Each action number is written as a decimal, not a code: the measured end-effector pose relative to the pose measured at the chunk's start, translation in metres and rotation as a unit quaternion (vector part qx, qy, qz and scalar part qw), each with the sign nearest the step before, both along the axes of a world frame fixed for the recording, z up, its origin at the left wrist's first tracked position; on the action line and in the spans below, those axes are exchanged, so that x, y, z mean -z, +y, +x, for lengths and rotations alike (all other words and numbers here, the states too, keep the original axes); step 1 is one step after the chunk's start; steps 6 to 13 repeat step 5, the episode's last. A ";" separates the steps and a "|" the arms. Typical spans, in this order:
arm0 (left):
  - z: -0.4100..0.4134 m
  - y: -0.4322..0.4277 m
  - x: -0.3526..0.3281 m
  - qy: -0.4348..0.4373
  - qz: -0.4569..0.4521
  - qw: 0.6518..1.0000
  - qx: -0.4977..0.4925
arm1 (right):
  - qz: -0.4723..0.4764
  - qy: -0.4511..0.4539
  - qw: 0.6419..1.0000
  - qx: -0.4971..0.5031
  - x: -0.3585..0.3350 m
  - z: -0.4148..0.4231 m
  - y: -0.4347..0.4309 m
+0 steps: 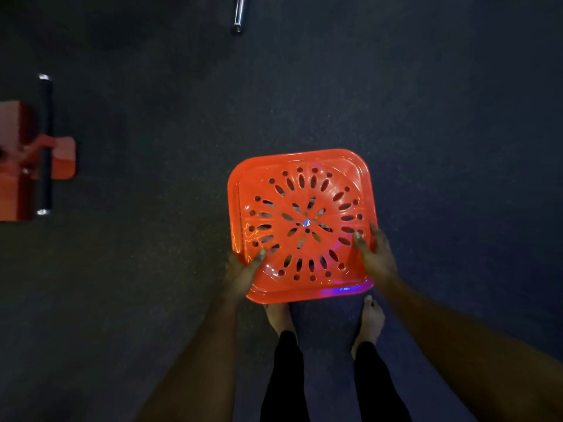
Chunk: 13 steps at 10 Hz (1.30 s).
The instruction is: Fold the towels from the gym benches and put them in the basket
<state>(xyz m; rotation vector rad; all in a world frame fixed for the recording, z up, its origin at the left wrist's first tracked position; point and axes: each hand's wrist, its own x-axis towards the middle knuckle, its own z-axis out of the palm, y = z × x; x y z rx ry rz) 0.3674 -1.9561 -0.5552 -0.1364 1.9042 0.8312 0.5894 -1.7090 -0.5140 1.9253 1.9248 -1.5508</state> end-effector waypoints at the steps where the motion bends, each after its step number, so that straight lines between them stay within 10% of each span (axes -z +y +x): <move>1: 0.003 0.018 -0.042 0.001 -0.030 0.999 0.021 | -0.026 -0.009 1.000 -0.015 0.005 0.003 0.005; 3: -0.003 0.040 -0.075 0.027 -0.155 0.982 0.108 | -0.058 -0.089 0.992 -0.071 -0.019 -0.009 0.020; 5: -0.032 0.087 -0.187 0.192 -0.007 0.969 0.152 | 0.040 0.005 0.998 -0.044 -0.132 -0.046 0.031; 13: -0.032 0.087 -0.187 0.192 -0.007 0.969 0.152 | 0.040 0.005 0.998 -0.044 -0.132 -0.046 0.031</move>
